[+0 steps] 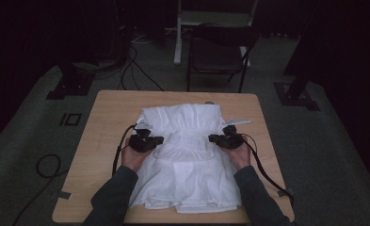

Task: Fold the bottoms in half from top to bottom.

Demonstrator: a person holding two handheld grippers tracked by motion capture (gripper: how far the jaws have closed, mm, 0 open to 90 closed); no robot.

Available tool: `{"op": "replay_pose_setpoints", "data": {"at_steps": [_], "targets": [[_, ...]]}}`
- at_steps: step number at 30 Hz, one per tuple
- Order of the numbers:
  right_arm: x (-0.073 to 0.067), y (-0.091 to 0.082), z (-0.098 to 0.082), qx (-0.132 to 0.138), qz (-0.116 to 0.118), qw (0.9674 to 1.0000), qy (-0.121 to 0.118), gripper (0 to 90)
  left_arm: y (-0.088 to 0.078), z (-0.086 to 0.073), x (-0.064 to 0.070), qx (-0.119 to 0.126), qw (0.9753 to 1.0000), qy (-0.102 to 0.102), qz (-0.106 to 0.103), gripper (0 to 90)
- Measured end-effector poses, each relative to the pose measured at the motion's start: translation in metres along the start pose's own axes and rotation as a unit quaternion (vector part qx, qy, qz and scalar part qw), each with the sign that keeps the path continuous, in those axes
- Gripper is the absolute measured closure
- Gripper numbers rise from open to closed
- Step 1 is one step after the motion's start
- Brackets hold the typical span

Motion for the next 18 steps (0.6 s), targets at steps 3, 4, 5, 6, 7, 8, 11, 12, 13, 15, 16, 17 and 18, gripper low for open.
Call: {"op": "replay_pose_setpoints", "data": {"at_steps": [3, 4, 5, 6, 7, 8, 11, 12, 13, 15, 16, 17, 18], "targets": [[0.01, 0.019, 0.008, -0.023, -0.018, 0.9993, 0.023, 81.4, 0.022, 0.011, -0.005, -0.03, 0.9993, -0.01, 0.019, 85.8], [0.014, 0.026, 0.01, -0.031, -0.017, 0.9989, 0.031, 81.4, 0.026, 0.012, -0.006, -0.035, 0.9991, -0.014, 0.018, 85.8], [0.015, 0.03, 0.012, -0.035, -0.013, 0.9987, 0.033, 81.3, 0.032, 0.013, -0.008, -0.044, 0.9987, -0.017, 0.017, 85.8], [0.017, 0.034, 0.013, -0.038, -0.001, 0.9988, 0.031, 80.6, 0.038, 0.014, -0.01, -0.053, 0.9984, -0.017, 0.016, 85.7], [0.017, 0.039, 0.014, -0.043, 0.012, 0.9987, 0.026, 79.4, 0.042, 0.014, -0.01, -0.056, 0.9982, -0.016, 0.014, 85.2], [0.018, 0.042, 0.015, -0.047, 0.017, 0.9985, 0.024, 78.5, 0.045, 0.014, -0.01, -0.059, 0.9981, -0.011, 0.016, 84.4], [0.019, 0.046, 0.013, -0.043, 0.051, 0.9975, 0.023, 77.4, 0.045, 0.012, -0.009, -0.052, 0.9985, -0.014, 0.009, 82.2], [0.019, 0.044, 0.012, -0.036, 0.069, 0.9966, 0.025, 76.8, 0.043, 0.011, -0.007, -0.046, 0.9988, -0.012, 0.005, 81.5], [0.018, 0.041, 0.01, -0.033, 0.081, 0.9959, 0.023, 76.1, 0.041, 0.009, -0.005, -0.042, 0.9991, -0.009, 0.002, 80.6], [0.014, 0.035, 0.006, -0.027, 0.096, 0.995, 0.008, 74.9, 0.036, 0.003, 0.0, -0.034, 0.9994, -0.001, -0.005, 79.0], [0.011, 0.032, 0.003, -0.025, 0.102, 0.9945, -0.002, 74.4, 0.034, 0.001, 0.003, -0.031, 0.9995, 0.005, -0.007, 78.4], [0.01, 0.029, 0.001, -0.022, 0.106, 0.9941, -0.009, 73.9, 0.033, -0.001, 0.006, -0.026, 0.9996, 0.008, -0.009, 78.0], [0.008, 0.027, 0.0, -0.02, 0.111, 0.9935, -0.014, 73.4, 0.03, -0.005, 0.009, -0.023, 0.9995, 0.018, -0.011, 77.6]]}}
Point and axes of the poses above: each handheld gripper's, and its own axes: y roughly forward along the jaws, z roughly out of its top, x roughly to its right, the point moved 3 cm from there along y, roughly forward along the jaws, and after that the axes turned 15 degrees about -x, right-handed, at the moved point
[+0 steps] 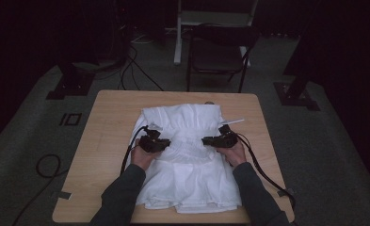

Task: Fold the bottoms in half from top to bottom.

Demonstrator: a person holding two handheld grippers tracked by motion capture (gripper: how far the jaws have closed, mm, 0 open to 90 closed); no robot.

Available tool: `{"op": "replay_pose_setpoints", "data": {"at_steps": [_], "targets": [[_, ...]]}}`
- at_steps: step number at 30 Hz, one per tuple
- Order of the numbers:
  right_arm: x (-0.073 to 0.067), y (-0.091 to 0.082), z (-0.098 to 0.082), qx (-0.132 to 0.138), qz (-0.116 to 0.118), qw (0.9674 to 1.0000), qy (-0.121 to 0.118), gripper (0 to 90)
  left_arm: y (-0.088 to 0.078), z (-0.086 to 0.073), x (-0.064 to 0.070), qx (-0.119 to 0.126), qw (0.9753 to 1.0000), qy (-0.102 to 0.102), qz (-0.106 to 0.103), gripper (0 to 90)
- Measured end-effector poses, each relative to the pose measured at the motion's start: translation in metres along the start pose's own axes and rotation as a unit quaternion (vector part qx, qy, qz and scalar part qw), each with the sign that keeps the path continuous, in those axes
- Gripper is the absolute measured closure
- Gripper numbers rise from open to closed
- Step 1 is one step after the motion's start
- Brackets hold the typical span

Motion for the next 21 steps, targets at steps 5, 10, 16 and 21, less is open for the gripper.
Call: {"op": "replay_pose_setpoints", "data": {"at_steps": [5, 10, 16, 21], "targets": [[-0.014, -0.007, -0.012, 0.002, 0.015, 0.9994, -0.031, 71.3, -0.004, -0.014, 0.015, 0.008, 0.9996, 0.023, -0.012, 76.1], [-0.027, -0.011, -0.026, -0.013, 0.036, 0.9973, -0.063, 69.9, -0.004, -0.028, 0.026, 0.005, 0.9991, 0.037, -0.022, 74.3], [-0.034, -0.021, -0.027, 0.002, 0.009, 0.9966, -0.081, 67.2, -0.004, -0.039, 0.032, -0.006, 0.9986, 0.047, -0.022, 72.2], [-0.033, -0.014, -0.019, 0.002, -0.018, 0.9983, -0.055, 65.5, -0.005, -0.044, 0.036, -0.007, 0.9984, 0.051, -0.025, 70.8]]}}
Point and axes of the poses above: each handheld gripper's, and its own axes: y roughly forward along the jaws, z roughly out of its top, x roughly to its right, the point moved 3 cm from there along y, roughly forward along the jaws, and after that the axes turned 15 degrees about -x, right-handed, at the moved point
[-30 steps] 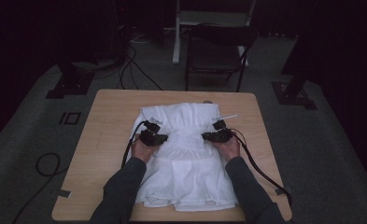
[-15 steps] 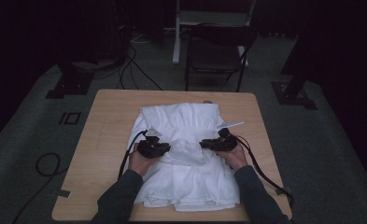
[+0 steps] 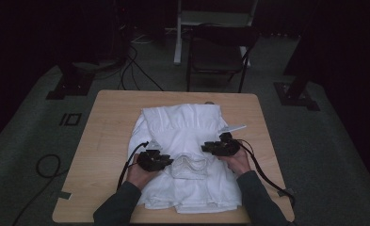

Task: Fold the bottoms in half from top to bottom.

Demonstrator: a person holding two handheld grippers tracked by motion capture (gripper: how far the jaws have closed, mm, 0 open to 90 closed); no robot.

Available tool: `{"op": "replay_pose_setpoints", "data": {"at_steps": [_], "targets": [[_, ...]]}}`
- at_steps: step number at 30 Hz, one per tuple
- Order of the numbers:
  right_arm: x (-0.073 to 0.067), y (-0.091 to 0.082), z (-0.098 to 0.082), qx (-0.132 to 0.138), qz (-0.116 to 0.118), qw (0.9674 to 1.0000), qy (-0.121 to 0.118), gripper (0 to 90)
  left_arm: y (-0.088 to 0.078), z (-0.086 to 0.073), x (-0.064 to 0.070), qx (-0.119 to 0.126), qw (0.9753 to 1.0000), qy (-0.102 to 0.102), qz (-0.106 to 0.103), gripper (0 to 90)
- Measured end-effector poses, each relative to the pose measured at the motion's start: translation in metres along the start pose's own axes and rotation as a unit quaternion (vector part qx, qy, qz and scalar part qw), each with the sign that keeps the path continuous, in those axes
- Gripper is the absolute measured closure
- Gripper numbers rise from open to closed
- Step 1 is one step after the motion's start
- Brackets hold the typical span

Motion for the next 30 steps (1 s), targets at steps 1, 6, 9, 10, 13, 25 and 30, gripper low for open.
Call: {"op": "replay_pose_setpoints", "data": {"at_steps": [1, 6, 9, 10, 13, 25, 30], "targets": [[-0.003, 0.003, -0.001, -0.007, 0.003, 0.9999, -0.007, 65.0, 0.0, -0.001, 0.002, 0.0, 1.0, 0.002, -0.001, 70.1], [-0.026, 0.013, -0.023, -0.034, 0.021, 0.9987, -0.031, 64.5, -0.003, -0.013, 0.008, 0.002, 1.0, -0.001, -0.008, 67.3], [-0.036, 0.018, -0.042, -0.056, 0.01, 0.9972, -0.048, 64.0, -0.003, -0.021, 0.01, -0.002, 0.9999, -0.004, -0.013, 65.6], [-0.038, 0.019, -0.046, -0.059, 0.004, 0.9968, -0.053, 64.0, -0.003, -0.023, 0.011, -0.005, 0.9999, -0.006, -0.014, 64.9], [-0.041, 0.019, -0.054, -0.069, 0.004, 0.9963, -0.051, 65.1, -0.003, -0.03, 0.012, -0.008, 0.9996, -0.01, -0.024, 64.6], [-0.001, -0.005, -0.012, 0.0, -0.095, 0.9954, -0.012, 52.9, -0.028, 0.015, -0.027, 0.045, 0.9972, -0.034, 0.048, 57.4], [0.032, 0.002, 0.018, 0.019, -0.127, 0.9913, 0.029, 53.0, -0.01, 0.035, -0.059, 0.025, 0.9936, -0.055, 0.095, 57.5]]}}
Point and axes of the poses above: each handheld gripper's, and its own axes: y roughly forward along the jaws, z roughly out of its top, x roughly to its right, the point moved 3 cm from there along y, roughly forward along the jaws, and after that the axes turned 15 degrees about -x, right-handed, at the moved point
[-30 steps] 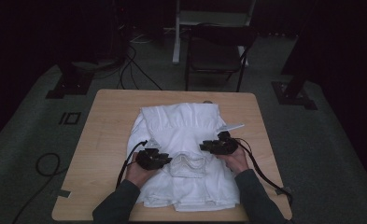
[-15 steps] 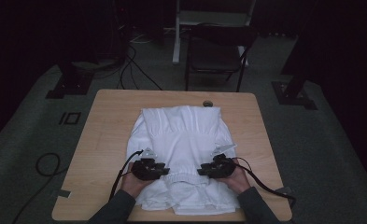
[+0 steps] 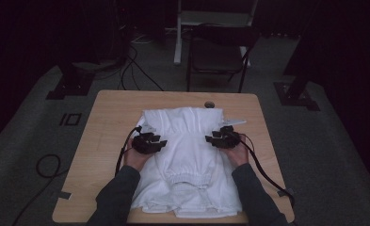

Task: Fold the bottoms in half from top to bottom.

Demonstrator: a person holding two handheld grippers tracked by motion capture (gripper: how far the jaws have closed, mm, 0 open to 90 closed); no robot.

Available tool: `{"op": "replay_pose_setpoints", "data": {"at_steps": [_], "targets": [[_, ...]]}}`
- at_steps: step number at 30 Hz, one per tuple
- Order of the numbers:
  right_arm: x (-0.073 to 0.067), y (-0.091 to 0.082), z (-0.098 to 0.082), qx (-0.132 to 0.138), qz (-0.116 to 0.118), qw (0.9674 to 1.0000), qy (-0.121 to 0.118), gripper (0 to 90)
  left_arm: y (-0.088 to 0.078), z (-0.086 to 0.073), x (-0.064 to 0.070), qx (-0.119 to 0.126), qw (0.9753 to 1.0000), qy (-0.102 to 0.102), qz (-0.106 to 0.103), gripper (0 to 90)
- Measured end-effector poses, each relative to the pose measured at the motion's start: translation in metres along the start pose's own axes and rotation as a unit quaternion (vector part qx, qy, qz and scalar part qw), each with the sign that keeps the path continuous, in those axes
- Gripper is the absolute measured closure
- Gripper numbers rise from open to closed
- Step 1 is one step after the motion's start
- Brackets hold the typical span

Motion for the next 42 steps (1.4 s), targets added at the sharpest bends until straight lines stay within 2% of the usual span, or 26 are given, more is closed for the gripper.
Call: {"op": "replay_pose_setpoints", "data": {"at_steps": [1, 3, 5, 6, 7, 9, 15, 20, 24, 26, 29, 33, 37, 42], "targets": [[0.004, 0.006, 0.003, -0.006, -0.003, 1.0, 0.007, 53.3, 0.006, 0.001, -0.005, -0.009, 0.9999, -0.005, 0.006, 57.5], [0.011, 0.018, 0.003, -0.028, -0.025, 0.9992, 0.01, 54.9, 0.016, -0.002, -0.013, -0.032, 0.9993, -0.011, 0.019, 57.7], [0.017, 0.028, -0.003, -0.052, -0.045, 0.9974, 0.02, 55.9, 0.023, -0.009, -0.018, -0.043, 0.9988, -0.02, 0.013, 58.2], [0.018, 0.031, -0.008, -0.055, -0.045, 0.9972, 0.024, 56.2, 0.024, -0.013, -0.02, -0.037, 0.999, -0.023, 0.008, 58.3], [0.018, 0.03, -0.011, -0.043, -0.043, 0.9978, 0.026, 56.6, 0.023, -0.017, -0.021, -0.029, 0.9991, -0.031, 0.002, 58.5], [0.019, 0.027, -0.018, -0.039, -0.053, 0.9974, 0.03, 57.0, 0.021, -0.024, -0.021, -0.022, 0.9992, -0.034, -0.002, 59.3], [0.009, 0.018, -0.036, -0.039, -0.046, 0.9981, 0.01, 57.0, 0.011, -0.046, -0.01, -0.013, 0.9993, -0.026, -0.023, 60.1], [-0.002, 0.009, -0.05, -0.047, -0.037, 0.9982, -0.001, 57.1, 0.002, -0.061, 0.002, -0.013, 0.9986, -0.032, -0.041, 60.0], [-0.009, 0.003, -0.058, -0.059, -0.03, 0.9977, -0.011, 57.1, -0.004, -0.068, 0.009, -0.028, 0.9981, -0.022, -0.05, 59.3], [-0.009, 0.001, -0.058, -0.068, -0.018, 0.9975, -0.006, 56.2, -0.009, -0.066, 0.009, -0.03, 0.9985, -0.021, -0.041, 56.3], [-0.004, -0.002, -0.054, -0.059, -0.015, 0.9982, -0.001, 53.5, -0.021, -0.057, 0.001, -0.017, 0.9994, -0.023, -0.02, 50.0], [0.009, -0.01, -0.04, -0.031, -0.014, 0.9991, 0.026, 50.8, -0.031, -0.039, -0.024, 0.005, 0.9986, -0.053, 0.0, 42.7], [0.024, -0.014, -0.017, -0.004, -0.019, 0.9987, 0.047, 44.5, -0.032, -0.022, -0.052, 0.023, 0.9951, -0.096, 0.0, 35.8], [0.041, -0.01, 0.006, 0.015, -0.03, 0.9958, 0.086, 34.1, -0.02, -0.006, -0.076, 0.018, 0.9903, -0.136, 0.018, 28.6]]}}
Point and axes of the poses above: each handheld gripper's, and its own axes: y roughly forward along the jaws, z roughly out of its top, x roughly to its right, the point moved 3 cm from there along y, roughly forward along the jaws, and after that the axes turned 15 degrees about -x, right-handed, at the moved point
